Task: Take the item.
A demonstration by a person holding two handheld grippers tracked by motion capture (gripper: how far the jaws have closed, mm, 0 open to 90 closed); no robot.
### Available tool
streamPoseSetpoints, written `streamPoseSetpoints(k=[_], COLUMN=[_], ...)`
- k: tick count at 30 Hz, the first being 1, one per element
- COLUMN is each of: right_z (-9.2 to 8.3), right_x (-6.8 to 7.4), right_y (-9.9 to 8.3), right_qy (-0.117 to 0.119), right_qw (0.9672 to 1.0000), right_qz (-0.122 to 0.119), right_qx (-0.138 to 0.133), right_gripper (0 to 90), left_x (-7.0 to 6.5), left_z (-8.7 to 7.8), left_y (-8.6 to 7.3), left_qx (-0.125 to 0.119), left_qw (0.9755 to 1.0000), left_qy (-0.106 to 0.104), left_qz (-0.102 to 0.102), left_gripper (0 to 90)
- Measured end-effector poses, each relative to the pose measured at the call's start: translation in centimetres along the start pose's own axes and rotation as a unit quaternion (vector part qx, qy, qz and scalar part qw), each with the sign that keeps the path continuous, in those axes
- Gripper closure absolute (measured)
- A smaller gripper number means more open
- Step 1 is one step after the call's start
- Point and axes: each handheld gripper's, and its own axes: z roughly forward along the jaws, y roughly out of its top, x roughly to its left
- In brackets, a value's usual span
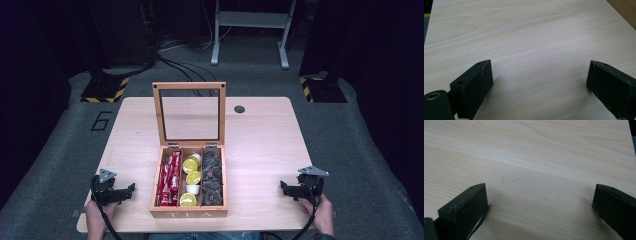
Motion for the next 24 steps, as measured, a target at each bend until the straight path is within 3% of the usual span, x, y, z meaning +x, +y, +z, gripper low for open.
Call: streamPoseSetpoints(k=[14,24], right_z=[0.19,0.14], right_x=[-0.06,0.05], right_y=[0.19,0.14], right_qy=[-0.007,-0.014], right_qw=[1.0,0.9999], right_qz=[0.002,0.004], right_qx=[0.001,-0.001], right_gripper=[0.0,0.0], left_x=[-0.37,-0.49], left_z=[0.01,0.12], left_y=[0.01,0.04], left_qx=[0.0,0.006], left_qw=[0.9999,1.0], left_qy=[0.01,0.002], left_qz=[-0.014,-0.006], left_gripper=[6.8,1.4])
